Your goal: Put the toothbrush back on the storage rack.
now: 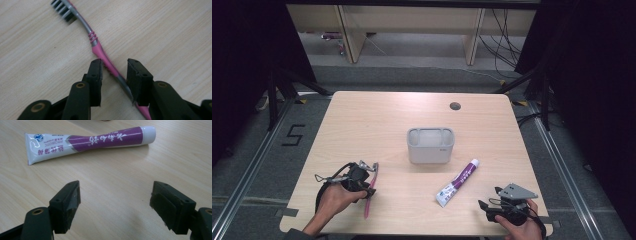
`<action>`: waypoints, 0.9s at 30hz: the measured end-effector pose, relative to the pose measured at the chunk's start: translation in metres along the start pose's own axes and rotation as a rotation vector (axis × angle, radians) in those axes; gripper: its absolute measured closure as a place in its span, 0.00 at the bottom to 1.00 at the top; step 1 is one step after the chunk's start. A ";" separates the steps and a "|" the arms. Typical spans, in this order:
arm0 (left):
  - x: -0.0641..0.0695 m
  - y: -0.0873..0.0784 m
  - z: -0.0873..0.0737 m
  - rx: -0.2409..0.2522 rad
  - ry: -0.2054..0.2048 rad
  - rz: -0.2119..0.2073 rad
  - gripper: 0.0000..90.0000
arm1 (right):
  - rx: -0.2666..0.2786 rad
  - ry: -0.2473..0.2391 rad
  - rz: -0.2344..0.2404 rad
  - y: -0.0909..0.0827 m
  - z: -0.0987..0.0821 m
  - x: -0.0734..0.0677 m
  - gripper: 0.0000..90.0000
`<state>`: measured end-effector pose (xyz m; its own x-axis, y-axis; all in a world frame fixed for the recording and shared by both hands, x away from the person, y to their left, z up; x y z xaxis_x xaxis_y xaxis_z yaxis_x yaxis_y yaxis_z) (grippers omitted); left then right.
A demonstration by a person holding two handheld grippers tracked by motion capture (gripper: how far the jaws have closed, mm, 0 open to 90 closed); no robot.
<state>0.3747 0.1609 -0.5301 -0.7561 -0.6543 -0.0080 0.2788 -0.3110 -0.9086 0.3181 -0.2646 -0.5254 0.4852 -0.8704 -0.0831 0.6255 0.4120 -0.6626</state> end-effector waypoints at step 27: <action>0.007 0.008 0.019 -0.240 0.151 -0.042 0.91 | -0.010 -0.014 0.014 0.000 0.000 -0.003 0.29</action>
<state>0.3829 0.1402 -0.5294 -0.8488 -0.5285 -0.0137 0.1106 -0.1522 -0.9821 0.3165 -0.2621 -0.5249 0.5021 -0.8609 -0.0818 0.6126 0.4209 -0.6690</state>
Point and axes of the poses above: each handheld gripper's, and its own axes: y roughly forward along the jaws, z roughly out of its top, x roughly to its right, the point moved 5 cm from there along y, roughly forward along the jaws, and after that the axes turned 9 degrees about y, right-handed, at the moved point
